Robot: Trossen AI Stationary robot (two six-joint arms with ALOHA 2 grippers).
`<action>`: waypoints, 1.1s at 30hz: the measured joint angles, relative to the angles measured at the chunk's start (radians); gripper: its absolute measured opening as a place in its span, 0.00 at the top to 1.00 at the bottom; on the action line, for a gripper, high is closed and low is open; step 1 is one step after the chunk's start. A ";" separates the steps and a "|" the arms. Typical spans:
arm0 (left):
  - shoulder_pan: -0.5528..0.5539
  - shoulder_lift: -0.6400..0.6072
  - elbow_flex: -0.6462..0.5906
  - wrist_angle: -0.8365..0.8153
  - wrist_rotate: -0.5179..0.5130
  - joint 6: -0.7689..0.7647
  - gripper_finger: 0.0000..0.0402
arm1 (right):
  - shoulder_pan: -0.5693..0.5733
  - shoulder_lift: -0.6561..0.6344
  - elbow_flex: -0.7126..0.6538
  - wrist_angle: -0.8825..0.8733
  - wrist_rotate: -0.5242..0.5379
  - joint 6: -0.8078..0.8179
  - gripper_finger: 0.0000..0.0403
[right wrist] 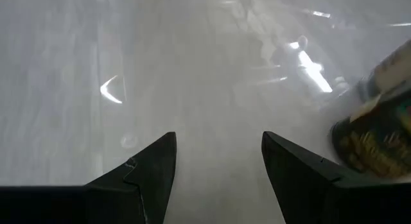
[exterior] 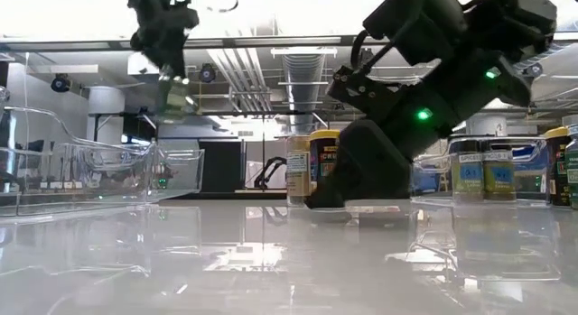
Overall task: Sort spices by type
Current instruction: Move the bottom green spice bottle to the center of the table
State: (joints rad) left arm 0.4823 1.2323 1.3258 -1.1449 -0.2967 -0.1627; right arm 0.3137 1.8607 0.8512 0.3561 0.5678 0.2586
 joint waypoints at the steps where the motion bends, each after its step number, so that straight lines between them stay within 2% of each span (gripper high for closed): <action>1: 0.032 -0.003 -0.014 0.001 -0.010 0.010 0.53 | -0.007 -0.004 0.006 0.002 0.000 -0.018 0.46; 10: 0.236 -0.005 -0.130 0.073 -0.008 0.067 0.53 | -0.094 -0.052 0.032 0.017 0.000 -0.154 0.46; 16: 0.262 -0.003 -0.199 0.142 0.010 0.040 0.52 | -0.125 -0.058 0.030 0.007 -0.053 -0.176 0.46; 24: 0.304 0.036 -0.264 0.202 0.056 0.053 0.52 | -0.101 -0.059 0.015 -0.007 -0.054 -0.085 0.46; 33: 0.349 0.025 -0.297 0.240 0.060 0.057 0.52 | -0.070 -0.059 0.011 -0.011 -0.054 -0.041 0.46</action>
State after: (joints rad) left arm 0.8312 1.2575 1.0291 -0.9049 -0.2371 -0.1059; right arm 0.2440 1.8019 0.8619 0.3447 0.5140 0.2173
